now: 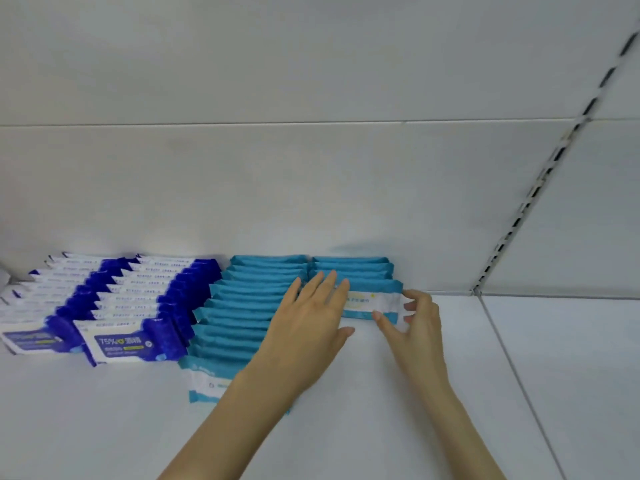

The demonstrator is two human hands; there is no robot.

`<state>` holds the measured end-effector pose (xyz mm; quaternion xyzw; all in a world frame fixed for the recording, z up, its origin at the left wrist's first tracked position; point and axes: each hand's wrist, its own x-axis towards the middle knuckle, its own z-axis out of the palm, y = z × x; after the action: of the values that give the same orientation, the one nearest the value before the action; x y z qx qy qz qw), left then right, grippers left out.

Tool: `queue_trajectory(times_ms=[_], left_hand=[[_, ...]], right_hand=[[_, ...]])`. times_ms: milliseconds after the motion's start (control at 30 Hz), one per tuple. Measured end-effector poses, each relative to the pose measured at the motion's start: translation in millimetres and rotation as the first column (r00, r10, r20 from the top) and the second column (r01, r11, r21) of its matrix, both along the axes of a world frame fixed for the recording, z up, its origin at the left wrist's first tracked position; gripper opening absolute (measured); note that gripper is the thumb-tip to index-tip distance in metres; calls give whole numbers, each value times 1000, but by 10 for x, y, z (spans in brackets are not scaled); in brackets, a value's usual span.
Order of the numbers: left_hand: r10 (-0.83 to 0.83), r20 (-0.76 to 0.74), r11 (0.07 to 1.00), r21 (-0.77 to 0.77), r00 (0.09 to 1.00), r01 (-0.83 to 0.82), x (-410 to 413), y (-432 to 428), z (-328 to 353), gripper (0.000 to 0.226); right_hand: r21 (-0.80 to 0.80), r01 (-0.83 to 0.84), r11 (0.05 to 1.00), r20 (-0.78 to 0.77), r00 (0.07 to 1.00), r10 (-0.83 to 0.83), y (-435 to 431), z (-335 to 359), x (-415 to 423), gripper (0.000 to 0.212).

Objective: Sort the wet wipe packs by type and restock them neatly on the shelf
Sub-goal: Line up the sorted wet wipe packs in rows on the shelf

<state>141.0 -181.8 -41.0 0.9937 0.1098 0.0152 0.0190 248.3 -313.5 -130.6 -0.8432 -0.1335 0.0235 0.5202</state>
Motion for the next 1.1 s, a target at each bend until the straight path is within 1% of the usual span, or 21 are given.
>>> queue_trajectory(times_ms=[100,167,200,333,467,500,567,633,667,733,800,833,867,1033,1100], left_hand=[[64,52,985,-161,997,-55,-471,-210,80,65],[103,40,964,-251,994,-90,-821,-401,60,63],[108,30,958,-270,994,-96,-981,-503,26,63],[85,57,958,-281,995,-66,-1583,-928,-239,64],[121,98,931,-358,988,-78,-2226,-1493,-468,61],[131,87,920,-381,987,-89,-2388,-1646,-537,61],[130,67,915,-392,989,-94,-2734,-1936,-690,62],[105,45,922,-380,993,-80,-3090,-2235,-793,64],[114,59,924,-374,992,-84,-3257,-2376,-830,63],[140,76,918,-383,987,-101,-3529,-2647,-874,59],[117,58,889,-451,991,-78,-3742,-2904,-897,66],[110,75,871,-487,991,-60,-3818,-3033,-895,69],[112,106,847,-531,988,-39,-3882,-3168,-873,67],[183,140,652,-758,973,-14,-4068,-3791,-882,41],[193,137,594,-804,972,-4,-4119,-3993,-936,38]], right_hand=[[94,13,995,-67,998,-7,-401,159,-347,48],[111,8,994,-76,997,1,-723,197,-629,47],[97,-10,995,-81,997,18,-874,204,-775,48],[-31,-110,993,-45,993,108,-1439,207,-1330,52],[-185,-192,964,77,975,209,-1988,155,-1936,55],[-229,-201,952,115,966,232,-2132,115,-2110,55],[-334,-200,921,165,950,266,-2438,1,-2479,56],[-468,-175,866,197,935,295,-2766,-126,-2833,57],[-525,-175,833,188,931,314,-2926,-167,-3000,58],[-589,-197,784,137,932,337,-3249,-205,-3301,61],[-618,-198,761,106,938,330,-3575,-169,-3556,62],[-626,-192,756,93,944,317,-3736,-132,-3666,62],[-627,-183,757,82,951,298,-3894,-94,-3767,62],[-609,-127,783,26,983,180,-4617,54,-4133,60],[-604,-123,788,-4,988,152,-4872,53,-4238,60]])
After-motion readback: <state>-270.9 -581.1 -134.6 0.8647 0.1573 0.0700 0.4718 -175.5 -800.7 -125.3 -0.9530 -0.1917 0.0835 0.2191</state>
